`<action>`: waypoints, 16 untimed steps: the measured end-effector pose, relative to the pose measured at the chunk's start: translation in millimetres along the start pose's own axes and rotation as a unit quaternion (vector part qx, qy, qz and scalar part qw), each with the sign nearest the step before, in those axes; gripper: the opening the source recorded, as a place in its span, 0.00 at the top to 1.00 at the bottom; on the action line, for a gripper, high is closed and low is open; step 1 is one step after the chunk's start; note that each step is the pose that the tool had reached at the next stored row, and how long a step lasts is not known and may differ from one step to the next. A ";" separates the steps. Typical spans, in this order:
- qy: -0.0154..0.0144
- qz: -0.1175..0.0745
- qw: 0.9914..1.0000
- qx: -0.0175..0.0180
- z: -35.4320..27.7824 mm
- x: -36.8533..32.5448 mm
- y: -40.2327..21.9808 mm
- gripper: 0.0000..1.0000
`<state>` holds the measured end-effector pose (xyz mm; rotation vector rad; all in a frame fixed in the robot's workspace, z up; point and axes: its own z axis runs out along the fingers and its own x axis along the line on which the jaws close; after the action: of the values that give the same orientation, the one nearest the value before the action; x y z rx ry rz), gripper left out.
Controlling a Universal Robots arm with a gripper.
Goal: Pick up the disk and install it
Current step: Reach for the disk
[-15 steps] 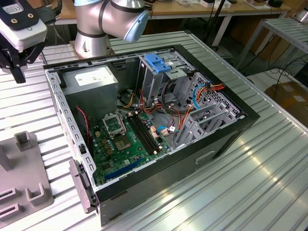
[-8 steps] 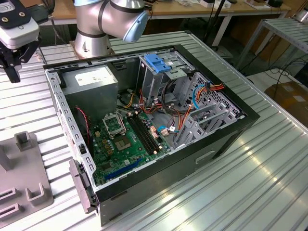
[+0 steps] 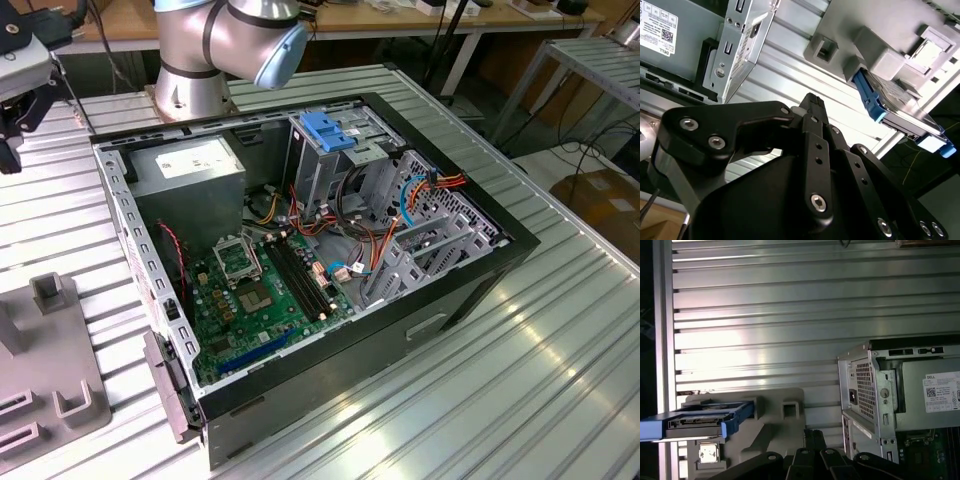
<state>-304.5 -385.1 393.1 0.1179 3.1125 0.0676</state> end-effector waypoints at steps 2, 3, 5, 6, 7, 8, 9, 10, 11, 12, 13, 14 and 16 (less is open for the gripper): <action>0.000 0.000 1.000 0.000 -0.1 4.3 0.4 0.90; 0.000 0.000 1.000 0.000 -0.1 6.0 0.6 0.90; 0.000 0.000 1.000 0.000 -0.1 10.1 0.9 0.90; 0.000 0.000 1.000 0.000 -0.2 12.5 1.1 0.90; 0.000 0.000 1.000 0.000 -0.2 14.3 1.2 0.90; 0.000 0.000 1.000 0.000 -0.3 16.6 1.4 0.90; 0.000 0.000 1.000 0.000 -0.3 18.4 1.5 0.90; 0.000 0.000 1.000 0.000 -0.3 20.6 1.7 0.90; 0.000 0.000 1.000 0.000 -0.4 22.3 1.8 0.90; 0.000 0.000 1.000 0.000 -0.4 26.6 2.2 0.90; 0.000 0.000 1.000 0.000 -0.5 29.8 2.4 0.90; 0.000 0.000 1.000 0.000 -0.5 32.2 2.6 0.90; 0.000 0.000 1.000 0.000 -0.6 37.4 2.9 0.90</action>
<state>-341.5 -379.5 392.9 0.1181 3.1125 0.0676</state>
